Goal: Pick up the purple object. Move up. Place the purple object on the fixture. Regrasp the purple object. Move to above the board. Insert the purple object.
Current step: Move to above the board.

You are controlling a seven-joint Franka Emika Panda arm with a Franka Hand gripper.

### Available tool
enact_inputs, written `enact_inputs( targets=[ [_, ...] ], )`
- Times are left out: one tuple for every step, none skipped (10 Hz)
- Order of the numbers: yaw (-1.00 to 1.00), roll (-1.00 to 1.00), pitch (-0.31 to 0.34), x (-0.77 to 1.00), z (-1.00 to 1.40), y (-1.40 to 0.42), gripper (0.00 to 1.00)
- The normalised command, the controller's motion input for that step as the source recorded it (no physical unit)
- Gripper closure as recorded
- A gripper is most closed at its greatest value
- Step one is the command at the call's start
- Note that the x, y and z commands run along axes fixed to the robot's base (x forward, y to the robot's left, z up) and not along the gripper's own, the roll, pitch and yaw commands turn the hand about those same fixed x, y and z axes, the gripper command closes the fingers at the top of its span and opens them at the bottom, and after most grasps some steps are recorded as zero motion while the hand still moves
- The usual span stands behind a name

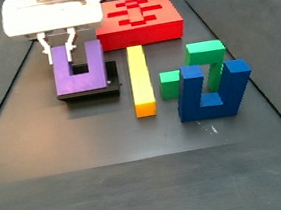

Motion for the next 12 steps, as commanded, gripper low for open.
enact_inputs(
  targets=[
    [0.0,0.0,0.0,0.0,1.4,0.0,1.0],
    [-0.02,0.0,0.002,0.01,1.4,0.01,1.0],
    [-0.03,-0.06,0.008,-0.01,1.4,0.02,1.0],
    [-0.02,-0.03,0.016,-0.01,1.4,0.02,1.0],
    [-0.02,-0.01,0.056,0.0,1.4,0.01,1.0],
    [-0.01,-0.01,0.066,0.01,1.4,0.0,1.0],
    [0.0,-0.02,0.076,0.03,1.4,0.0,1.0],
    [0.01,-0.02,0.091,0.03,0.8,0.0,1.0],
    [0.02,0.0,0.103,0.04,0.4,-0.01,1.0],
    [0.03,0.01,0.107,0.06,0.2,-0.01,1.0],
    [-0.03,-1.0,0.11,-1.3,0.29,-1.4,1.0],
    [-0.03,-1.0,0.1,-1.31,0.27,-1.4,1.0]
  ],
)
